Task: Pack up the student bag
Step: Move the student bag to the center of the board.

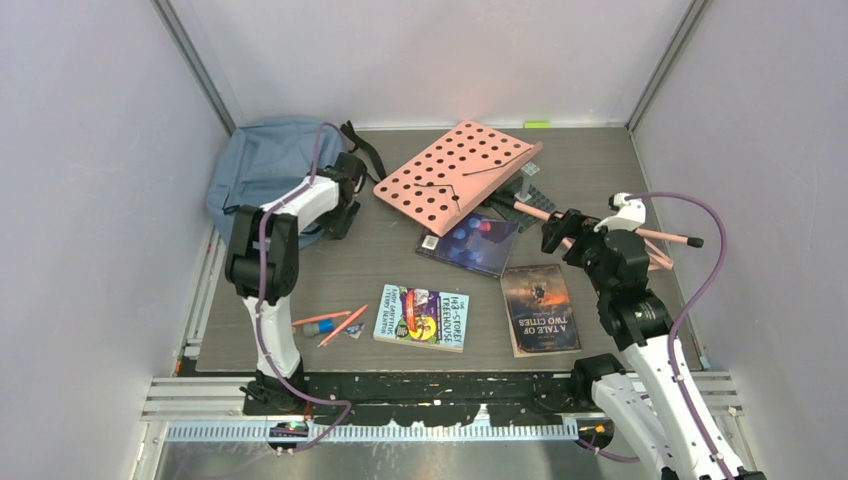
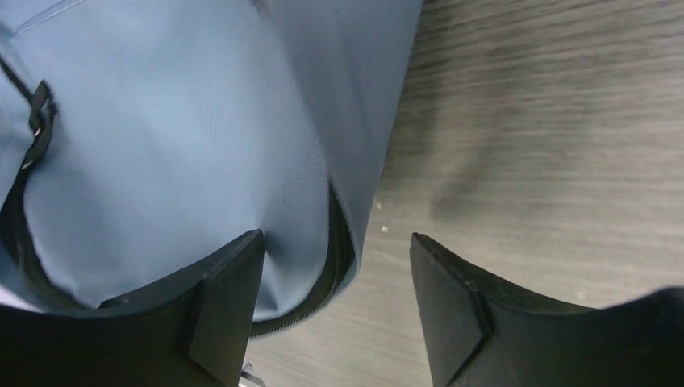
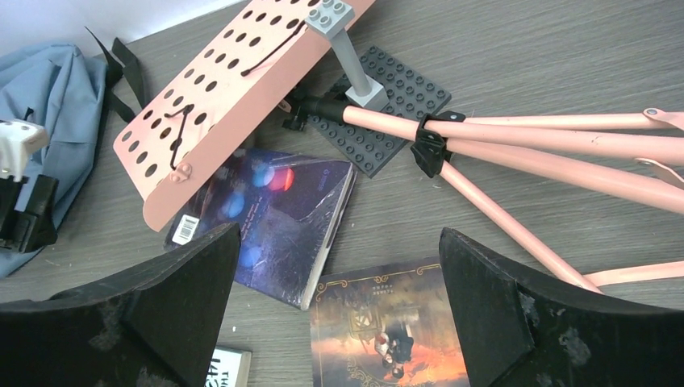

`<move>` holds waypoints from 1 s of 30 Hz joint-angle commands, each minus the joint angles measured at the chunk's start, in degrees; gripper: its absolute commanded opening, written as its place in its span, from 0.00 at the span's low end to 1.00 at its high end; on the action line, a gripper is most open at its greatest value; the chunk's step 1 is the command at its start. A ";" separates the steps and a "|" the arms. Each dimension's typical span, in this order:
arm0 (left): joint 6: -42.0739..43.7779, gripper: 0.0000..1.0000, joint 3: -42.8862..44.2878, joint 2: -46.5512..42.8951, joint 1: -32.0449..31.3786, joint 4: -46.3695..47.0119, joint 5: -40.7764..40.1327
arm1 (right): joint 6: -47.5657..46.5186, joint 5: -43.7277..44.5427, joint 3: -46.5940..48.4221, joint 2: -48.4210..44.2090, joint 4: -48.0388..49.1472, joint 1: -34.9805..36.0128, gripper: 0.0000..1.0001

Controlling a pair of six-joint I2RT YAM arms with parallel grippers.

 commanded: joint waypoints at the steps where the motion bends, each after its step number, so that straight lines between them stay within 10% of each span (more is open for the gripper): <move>1: 0.06 0.59 3.72 4.99 0.57 -3.18 -1.87 | 0.39 -0.53 0.38 0.54 2.42 -0.20 1.00; 4: -1.71 0.17 5.80 4.82 0.46 -5.39 -1.19 | 0.26 -0.33 0.42 0.66 2.42 -0.20 1.00; 7: -3.83 0.00 6.60 1.27 0.40 -5.79 1.97 | -0.09 -0.65 0.56 1.07 2.33 -0.20 1.00; 20: -28.07 0.00 12.28 -9.74 -1.01 0.38 39.21 | -0.71 -8.63 4.83 8.17 -0.16 0.52 0.93; 30: -40.59 0.02 20.61 -2.71 -11.45 7.67 43.16 | -0.10 -7.86 5.65 7.76 -3.00 1.87 0.93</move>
